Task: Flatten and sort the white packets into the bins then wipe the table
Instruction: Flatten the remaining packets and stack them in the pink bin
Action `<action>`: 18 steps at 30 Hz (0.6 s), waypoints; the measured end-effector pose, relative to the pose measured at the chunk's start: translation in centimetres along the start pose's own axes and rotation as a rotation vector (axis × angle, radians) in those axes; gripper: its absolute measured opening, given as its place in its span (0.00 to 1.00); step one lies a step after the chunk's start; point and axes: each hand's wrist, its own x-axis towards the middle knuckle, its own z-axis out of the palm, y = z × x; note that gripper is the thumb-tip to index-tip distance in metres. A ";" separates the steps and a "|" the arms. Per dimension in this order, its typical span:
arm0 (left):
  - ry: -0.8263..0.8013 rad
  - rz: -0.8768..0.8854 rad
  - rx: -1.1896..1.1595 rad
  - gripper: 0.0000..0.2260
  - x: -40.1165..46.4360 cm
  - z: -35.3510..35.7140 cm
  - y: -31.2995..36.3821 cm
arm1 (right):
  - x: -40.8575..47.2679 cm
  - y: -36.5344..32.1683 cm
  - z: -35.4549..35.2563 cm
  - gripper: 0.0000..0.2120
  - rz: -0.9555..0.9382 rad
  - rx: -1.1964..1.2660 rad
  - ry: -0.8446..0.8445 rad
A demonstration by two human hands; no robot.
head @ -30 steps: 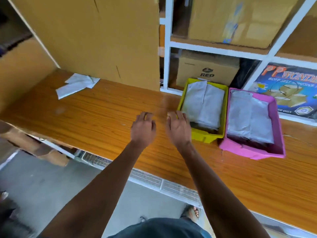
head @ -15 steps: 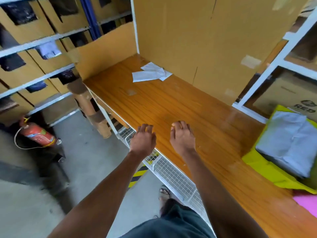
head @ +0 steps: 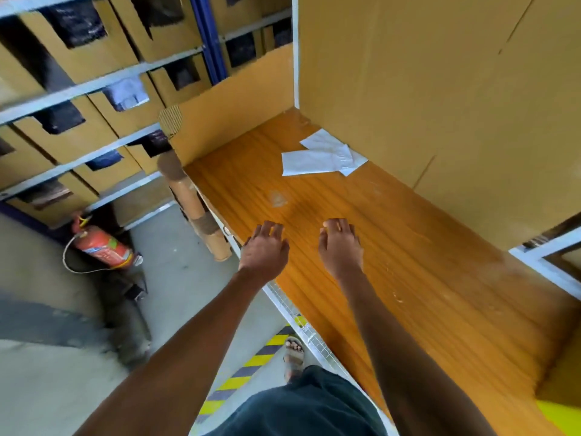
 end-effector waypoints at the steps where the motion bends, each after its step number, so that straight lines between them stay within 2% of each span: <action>1: 0.001 -0.004 -0.001 0.22 1.8 -0.4 -0.3 | 1.6 -0.1 0.4 0.10 0.001 0.003 0.001; 12: -0.041 0.068 0.027 0.20 15.4 -0.9 -1.2 | 14.3 0.7 2.6 0.15 0.030 -0.007 -0.058; 18: -0.069 0.308 0.012 0.20 23.2 -0.2 -1.3 | 19.8 2.2 3.7 0.18 0.118 -0.028 -0.055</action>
